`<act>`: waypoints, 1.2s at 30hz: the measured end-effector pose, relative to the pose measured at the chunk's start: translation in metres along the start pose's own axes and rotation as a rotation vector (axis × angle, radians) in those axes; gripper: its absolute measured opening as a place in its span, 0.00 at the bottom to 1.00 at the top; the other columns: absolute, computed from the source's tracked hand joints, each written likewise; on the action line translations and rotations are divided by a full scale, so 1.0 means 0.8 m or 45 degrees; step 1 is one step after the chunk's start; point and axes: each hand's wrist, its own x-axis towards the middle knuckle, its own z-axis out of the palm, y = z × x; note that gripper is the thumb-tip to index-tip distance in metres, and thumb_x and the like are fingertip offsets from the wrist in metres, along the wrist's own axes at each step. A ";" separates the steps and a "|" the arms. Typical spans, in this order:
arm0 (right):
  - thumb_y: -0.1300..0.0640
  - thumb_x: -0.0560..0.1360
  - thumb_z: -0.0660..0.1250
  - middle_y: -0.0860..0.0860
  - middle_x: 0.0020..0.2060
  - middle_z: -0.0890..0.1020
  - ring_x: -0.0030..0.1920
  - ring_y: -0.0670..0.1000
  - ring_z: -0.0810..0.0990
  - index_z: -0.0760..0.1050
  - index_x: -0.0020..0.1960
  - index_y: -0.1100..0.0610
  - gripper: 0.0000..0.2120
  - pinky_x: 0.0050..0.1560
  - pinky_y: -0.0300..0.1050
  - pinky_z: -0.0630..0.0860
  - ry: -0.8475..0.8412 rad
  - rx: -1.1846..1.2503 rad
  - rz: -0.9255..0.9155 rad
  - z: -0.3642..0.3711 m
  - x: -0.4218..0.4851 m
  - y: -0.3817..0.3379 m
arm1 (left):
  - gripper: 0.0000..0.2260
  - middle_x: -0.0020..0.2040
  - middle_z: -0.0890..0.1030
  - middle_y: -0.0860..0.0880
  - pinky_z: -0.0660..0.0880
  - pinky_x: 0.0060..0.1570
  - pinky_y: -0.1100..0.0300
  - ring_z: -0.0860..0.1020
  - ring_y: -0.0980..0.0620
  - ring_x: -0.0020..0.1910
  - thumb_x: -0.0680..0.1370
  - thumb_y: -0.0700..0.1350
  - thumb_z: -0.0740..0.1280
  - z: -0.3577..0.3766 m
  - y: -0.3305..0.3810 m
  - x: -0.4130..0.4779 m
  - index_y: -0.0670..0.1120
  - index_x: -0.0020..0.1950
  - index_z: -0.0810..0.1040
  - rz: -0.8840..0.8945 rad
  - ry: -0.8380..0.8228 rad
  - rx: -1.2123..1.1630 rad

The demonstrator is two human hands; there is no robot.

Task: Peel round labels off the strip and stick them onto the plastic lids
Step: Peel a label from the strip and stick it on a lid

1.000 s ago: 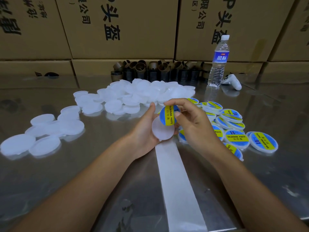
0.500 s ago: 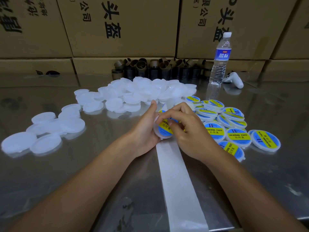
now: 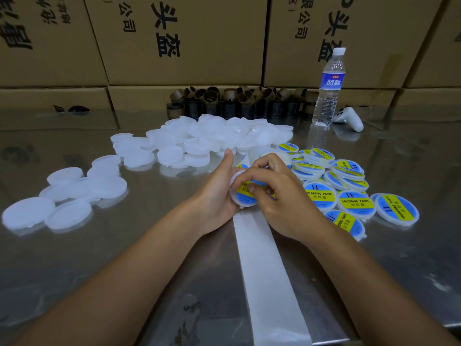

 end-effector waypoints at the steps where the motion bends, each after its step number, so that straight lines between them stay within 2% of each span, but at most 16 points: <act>1: 0.68 0.75 0.62 0.46 0.46 0.67 0.46 0.36 0.68 0.81 0.46 0.49 0.15 0.43 0.26 0.63 0.000 -0.004 0.001 0.000 0.000 0.000 | 0.35 0.59 0.79 0.36 0.77 0.54 0.59 0.82 0.48 0.52 0.82 0.62 0.42 0.000 0.000 0.000 0.35 0.64 0.73 0.002 0.002 -0.006; 6: 0.67 0.75 0.62 0.46 0.47 0.68 0.46 0.39 0.68 0.80 0.46 0.47 0.16 0.42 0.29 0.64 -0.006 -0.026 0.007 0.000 0.000 0.002 | 0.34 0.53 0.81 0.37 0.78 0.52 0.60 0.83 0.49 0.48 0.82 0.61 0.43 -0.002 -0.001 0.001 0.35 0.58 0.76 0.016 0.003 -0.003; 11: 0.67 0.75 0.63 0.45 0.46 0.67 0.46 0.37 0.68 0.81 0.48 0.48 0.15 0.42 0.27 0.64 0.000 -0.047 -0.001 0.000 0.001 0.002 | 0.35 0.62 0.76 0.34 0.77 0.55 0.58 0.81 0.47 0.51 0.82 0.61 0.42 -0.001 -0.001 0.002 0.34 0.63 0.73 0.015 0.014 0.023; 16: 0.67 0.75 0.64 0.46 0.48 0.68 0.46 0.36 0.69 0.82 0.49 0.46 0.17 0.41 0.28 0.65 -0.003 -0.055 -0.013 0.000 0.000 0.003 | 0.35 0.63 0.75 0.32 0.76 0.56 0.57 0.80 0.45 0.53 0.81 0.62 0.42 0.000 0.000 0.001 0.35 0.65 0.73 0.012 0.028 0.002; 24: 0.67 0.75 0.64 0.48 0.49 0.68 0.47 0.33 0.68 0.82 0.53 0.46 0.17 0.43 0.26 0.65 0.006 -0.080 -0.026 0.001 0.001 0.005 | 0.35 0.51 0.82 0.38 0.78 0.53 0.58 0.83 0.48 0.48 0.81 0.62 0.43 -0.002 -0.002 0.002 0.36 0.55 0.78 0.028 -0.022 -0.028; 28: 0.67 0.75 0.64 0.49 0.48 0.69 0.48 0.33 0.68 0.81 0.55 0.46 0.18 0.45 0.25 0.65 0.022 -0.058 -0.047 0.000 0.000 0.005 | 0.35 0.53 0.82 0.38 0.80 0.50 0.59 0.83 0.48 0.49 0.81 0.63 0.42 -0.004 -0.001 0.000 0.37 0.55 0.79 0.012 -0.061 -0.056; 32: 0.67 0.75 0.65 0.48 0.48 0.69 0.46 0.33 0.68 0.76 0.62 0.44 0.23 0.45 0.24 0.64 0.017 -0.036 -0.031 -0.001 0.001 0.006 | 0.36 0.63 0.76 0.37 0.77 0.58 0.57 0.81 0.47 0.56 0.79 0.66 0.41 -0.003 0.002 -0.003 0.40 0.62 0.76 -0.026 -0.146 -0.086; 36: 0.64 0.73 0.69 0.46 0.45 0.70 0.40 0.39 0.70 0.65 0.68 0.37 0.31 0.42 0.26 0.66 0.121 0.064 0.033 0.000 0.002 0.011 | 0.35 0.57 0.82 0.41 0.76 0.57 0.55 0.82 0.48 0.54 0.79 0.67 0.41 -0.004 0.001 -0.002 0.43 0.60 0.76 -0.035 -0.145 -0.085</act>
